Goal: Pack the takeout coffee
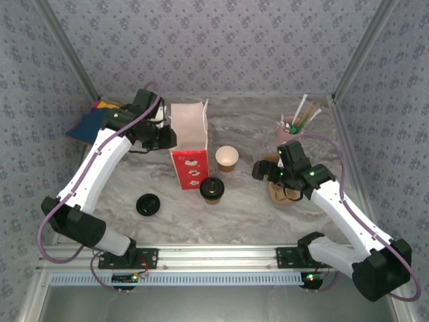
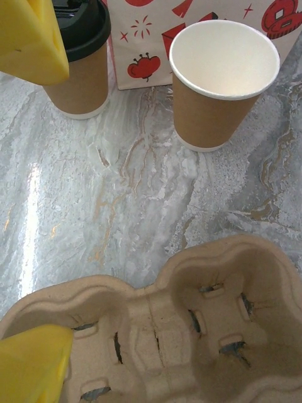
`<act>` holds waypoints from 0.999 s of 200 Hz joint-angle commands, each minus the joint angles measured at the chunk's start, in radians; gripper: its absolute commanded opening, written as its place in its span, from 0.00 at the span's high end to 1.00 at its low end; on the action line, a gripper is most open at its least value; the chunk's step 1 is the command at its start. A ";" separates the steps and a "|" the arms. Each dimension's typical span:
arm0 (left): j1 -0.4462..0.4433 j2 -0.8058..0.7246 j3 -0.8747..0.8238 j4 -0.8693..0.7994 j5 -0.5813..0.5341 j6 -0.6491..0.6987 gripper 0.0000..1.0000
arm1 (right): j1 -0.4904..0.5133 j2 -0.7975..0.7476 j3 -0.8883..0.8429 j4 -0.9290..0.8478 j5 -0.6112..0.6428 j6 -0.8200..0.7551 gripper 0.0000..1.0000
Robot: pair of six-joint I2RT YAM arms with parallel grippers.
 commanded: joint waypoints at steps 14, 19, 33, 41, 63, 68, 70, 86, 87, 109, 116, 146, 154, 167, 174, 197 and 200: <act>0.002 -0.017 0.010 0.022 0.012 0.001 0.55 | 0.008 -0.032 0.017 -0.053 0.033 0.037 0.00; 0.002 -0.023 0.010 0.024 0.012 -0.007 0.51 | 0.010 -0.032 0.017 -0.056 0.035 0.039 0.00; 0.002 -0.039 0.012 0.041 0.009 -0.023 0.44 | 0.012 -0.034 0.015 -0.058 0.038 0.039 0.00; 0.002 -0.045 0.014 0.047 0.008 -0.034 0.37 | 0.012 -0.034 0.014 -0.057 0.038 0.039 0.00; 0.002 -0.040 0.024 0.055 -0.001 -0.033 0.35 | 0.017 -0.032 0.012 -0.055 0.039 0.042 0.00; 0.002 -0.032 0.030 0.052 -0.007 -0.032 0.35 | 0.017 -0.032 0.012 -0.054 0.037 0.042 0.00; 0.002 -0.030 0.033 0.051 -0.011 -0.031 0.35 | 0.018 -0.031 0.012 -0.053 0.038 0.041 0.00; 0.002 0.002 0.055 0.030 -0.028 -0.029 0.37 | 0.020 -0.029 0.016 -0.055 0.039 0.040 0.00; 0.002 0.004 0.056 0.028 -0.028 -0.029 0.37 | 0.020 -0.029 0.016 -0.056 0.039 0.040 0.00; -0.007 0.037 0.062 0.012 -0.062 -0.029 0.37 | 0.019 -0.028 0.021 -0.058 0.043 0.039 0.00; -0.009 0.046 0.063 0.007 -0.075 -0.029 0.37 | 0.019 -0.030 0.021 -0.059 0.043 0.039 0.00; -0.026 0.071 0.080 0.004 -0.131 -0.032 0.46 | 0.019 -0.031 0.021 -0.064 0.047 0.039 0.00; -0.028 0.075 0.086 0.004 -0.152 -0.040 0.50 | 0.018 -0.030 0.020 -0.066 0.051 0.039 0.00; -0.028 0.083 0.094 0.009 -0.180 -0.048 0.60 | 0.019 -0.032 0.017 -0.064 0.052 0.039 0.00; -0.028 0.088 0.100 0.011 -0.201 -0.055 0.68 | 0.019 -0.032 0.015 -0.062 0.052 0.039 0.00; -0.029 0.100 0.111 0.036 -0.233 -0.065 0.74 | 0.020 -0.031 0.009 -0.056 0.049 0.043 0.00; -0.029 0.103 0.112 0.041 -0.237 -0.065 0.74 | 0.020 -0.030 0.009 -0.055 0.050 0.044 0.00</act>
